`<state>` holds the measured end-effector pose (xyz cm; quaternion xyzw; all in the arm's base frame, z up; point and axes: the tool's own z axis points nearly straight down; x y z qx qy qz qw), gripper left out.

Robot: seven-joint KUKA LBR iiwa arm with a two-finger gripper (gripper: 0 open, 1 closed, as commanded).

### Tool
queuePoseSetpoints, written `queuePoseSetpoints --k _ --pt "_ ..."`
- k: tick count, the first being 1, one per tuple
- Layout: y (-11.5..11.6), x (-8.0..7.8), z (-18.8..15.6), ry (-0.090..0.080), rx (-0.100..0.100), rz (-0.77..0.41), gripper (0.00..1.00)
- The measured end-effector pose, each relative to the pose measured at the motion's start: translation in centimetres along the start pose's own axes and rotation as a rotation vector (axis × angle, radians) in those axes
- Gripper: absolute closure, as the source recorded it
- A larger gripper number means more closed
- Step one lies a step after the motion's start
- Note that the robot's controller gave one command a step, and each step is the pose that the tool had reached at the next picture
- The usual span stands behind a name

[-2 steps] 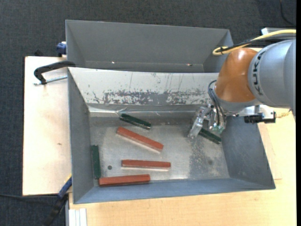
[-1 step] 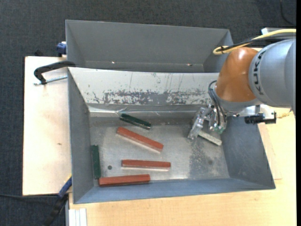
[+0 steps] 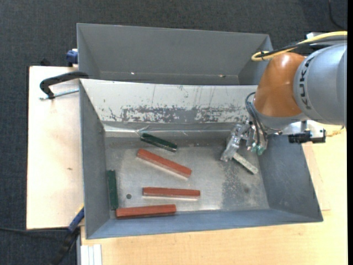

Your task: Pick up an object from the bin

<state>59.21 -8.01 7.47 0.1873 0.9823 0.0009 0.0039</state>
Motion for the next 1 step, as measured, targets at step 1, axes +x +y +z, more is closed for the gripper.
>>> queuePoseSetpoints --k 1 --pt "0.03 -0.09 -0.41 -0.002 0.000 -0.001 1.00"
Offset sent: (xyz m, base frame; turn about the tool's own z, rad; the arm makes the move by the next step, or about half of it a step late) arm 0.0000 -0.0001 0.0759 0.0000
